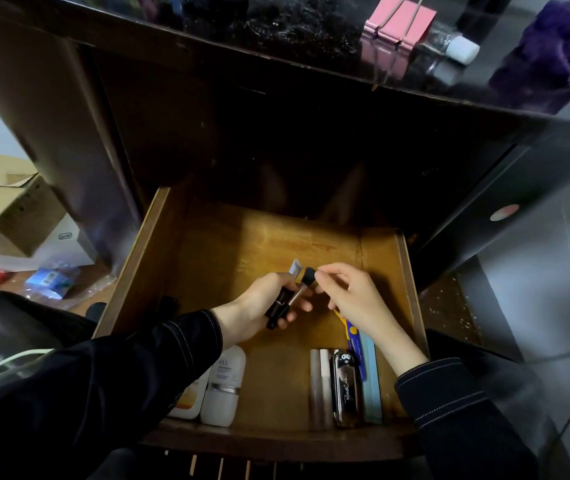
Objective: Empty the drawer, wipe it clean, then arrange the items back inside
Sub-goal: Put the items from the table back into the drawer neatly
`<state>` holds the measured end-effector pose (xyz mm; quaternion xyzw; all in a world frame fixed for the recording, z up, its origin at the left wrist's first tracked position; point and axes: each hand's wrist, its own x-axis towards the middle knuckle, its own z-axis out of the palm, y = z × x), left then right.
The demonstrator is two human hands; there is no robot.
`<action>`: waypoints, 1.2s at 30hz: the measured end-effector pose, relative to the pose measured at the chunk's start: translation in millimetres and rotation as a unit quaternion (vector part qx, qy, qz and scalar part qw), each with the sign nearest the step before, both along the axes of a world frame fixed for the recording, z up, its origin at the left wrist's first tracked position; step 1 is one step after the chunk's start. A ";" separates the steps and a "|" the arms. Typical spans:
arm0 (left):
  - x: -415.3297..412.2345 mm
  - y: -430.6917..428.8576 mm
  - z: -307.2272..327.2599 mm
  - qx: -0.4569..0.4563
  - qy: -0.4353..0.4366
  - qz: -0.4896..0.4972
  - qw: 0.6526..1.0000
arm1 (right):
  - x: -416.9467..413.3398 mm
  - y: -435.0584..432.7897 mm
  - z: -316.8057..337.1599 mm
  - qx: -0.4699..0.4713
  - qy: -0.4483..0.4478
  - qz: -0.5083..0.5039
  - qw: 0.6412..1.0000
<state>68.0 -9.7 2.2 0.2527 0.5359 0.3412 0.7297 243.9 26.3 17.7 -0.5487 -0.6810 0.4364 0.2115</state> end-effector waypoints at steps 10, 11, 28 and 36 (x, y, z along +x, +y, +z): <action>3.0 -0.8 6.6 -0.002 -0.042 -0.031 0.999 | 2.1 3.4 4.5 -0.059 0.123 -0.051 0.989; 2.8 -1.1 7.1 -0.003 -0.041 -0.032 0.999 | 2.1 3.4 3.7 -0.058 0.126 -0.057 0.989; -0.1 -5.0 4.9 -0.026 0.046 0.035 0.998 | 13.7 10.5 -1.5 0.027 0.168 -0.179 0.969; -3.0 1.1 3.1 -0.041 0.072 0.086 0.993 | 0.9 7.2 -13.0 -0.059 0.009 -0.024 0.998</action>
